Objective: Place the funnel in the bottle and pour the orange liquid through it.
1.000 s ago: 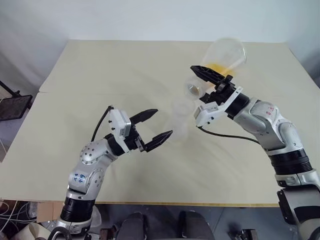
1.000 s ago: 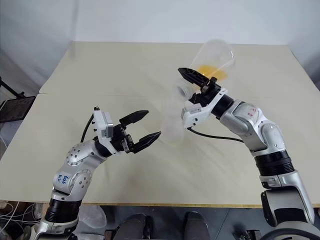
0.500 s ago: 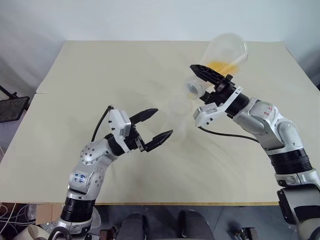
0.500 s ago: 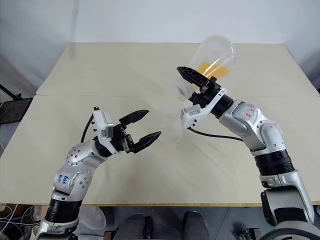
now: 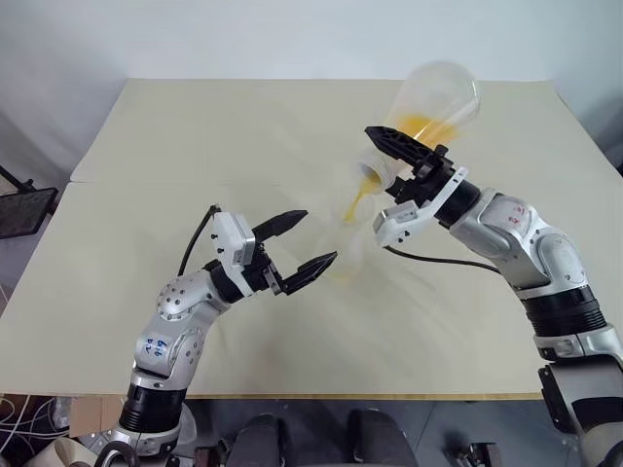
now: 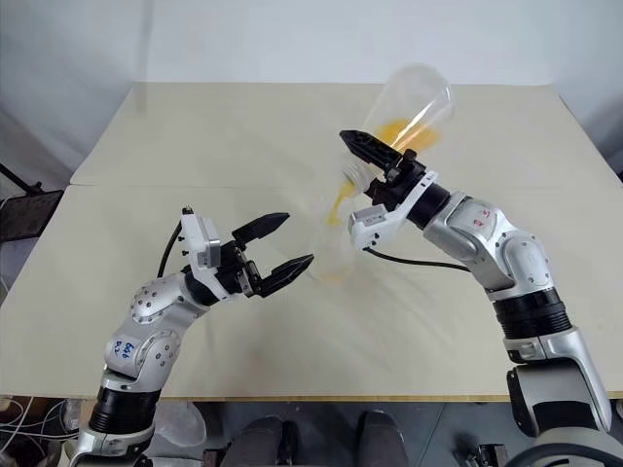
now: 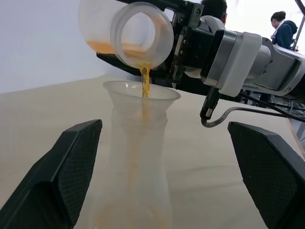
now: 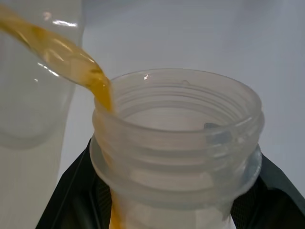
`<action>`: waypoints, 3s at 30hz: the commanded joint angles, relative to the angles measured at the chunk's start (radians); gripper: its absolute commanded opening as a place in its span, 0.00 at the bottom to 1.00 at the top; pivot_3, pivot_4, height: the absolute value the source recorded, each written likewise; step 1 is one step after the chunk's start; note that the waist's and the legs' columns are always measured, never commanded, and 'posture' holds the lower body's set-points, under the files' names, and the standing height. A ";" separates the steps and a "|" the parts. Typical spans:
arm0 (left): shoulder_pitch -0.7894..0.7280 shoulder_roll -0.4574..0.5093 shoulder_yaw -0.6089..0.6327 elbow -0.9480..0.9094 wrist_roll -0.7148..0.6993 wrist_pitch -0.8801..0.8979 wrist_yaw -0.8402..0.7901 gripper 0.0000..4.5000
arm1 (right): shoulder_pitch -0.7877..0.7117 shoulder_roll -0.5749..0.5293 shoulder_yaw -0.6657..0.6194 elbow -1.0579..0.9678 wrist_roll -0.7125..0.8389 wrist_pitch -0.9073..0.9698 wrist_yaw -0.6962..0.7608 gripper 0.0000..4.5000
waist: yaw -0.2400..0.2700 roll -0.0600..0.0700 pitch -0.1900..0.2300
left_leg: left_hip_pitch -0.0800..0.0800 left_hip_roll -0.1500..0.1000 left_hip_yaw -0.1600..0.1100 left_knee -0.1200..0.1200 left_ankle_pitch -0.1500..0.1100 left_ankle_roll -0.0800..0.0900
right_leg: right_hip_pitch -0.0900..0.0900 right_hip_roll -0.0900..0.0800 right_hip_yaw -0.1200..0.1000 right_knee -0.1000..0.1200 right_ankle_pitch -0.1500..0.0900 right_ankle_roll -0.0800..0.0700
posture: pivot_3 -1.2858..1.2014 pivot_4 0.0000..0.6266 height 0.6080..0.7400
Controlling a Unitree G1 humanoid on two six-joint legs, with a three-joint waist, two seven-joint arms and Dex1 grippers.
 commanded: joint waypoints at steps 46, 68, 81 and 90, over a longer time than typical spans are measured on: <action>0.057 0.011 0.034 -0.060 0.009 -0.059 0.005 1.00 | -0.052 -0.033 0.025 0.002 -0.104 0.006 -0.159 0.57 | -0.001 0.000 0.000 | 0.000 0.000 0.000 0.000 0.000 0.000 | 0.000 0.000 0.000 0.000 0.000 0.000 | 0.52 0.24 1.00; 0.156 0.053 0.088 -0.118 -0.008 -0.059 0.015 1.00 | -0.050 -0.041 0.028 -0.005 -0.134 -0.004 -0.215 0.57 | -0.002 0.000 0.000 | 0.000 0.001 0.000 0.000 0.000 0.000 | 0.000 0.000 0.000 0.000 0.000 0.000 | 0.52 0.24 1.00; 0.135 0.041 0.081 -0.120 -0.015 -0.059 0.031 1.00 | -0.054 -0.043 0.030 0.000 -0.156 0.002 -0.242 0.57 | -0.001 0.000 0.000 | 0.000 0.001 0.000 0.000 0.000 0.000 | 0.000 0.000 0.000 0.000 0.000 0.000 | 0.52 0.24 1.00; 0.125 0.026 0.070 -0.113 -0.007 -0.066 0.037 1.00 | -0.071 -0.050 0.046 0.027 -0.179 -0.009 -0.264 0.57 | -0.001 0.000 0.000 | 0.000 0.001 0.000 0.000 0.000 0.000 | 0.000 0.000 0.000 0.000 0.000 0.000 | 0.52 0.24 1.00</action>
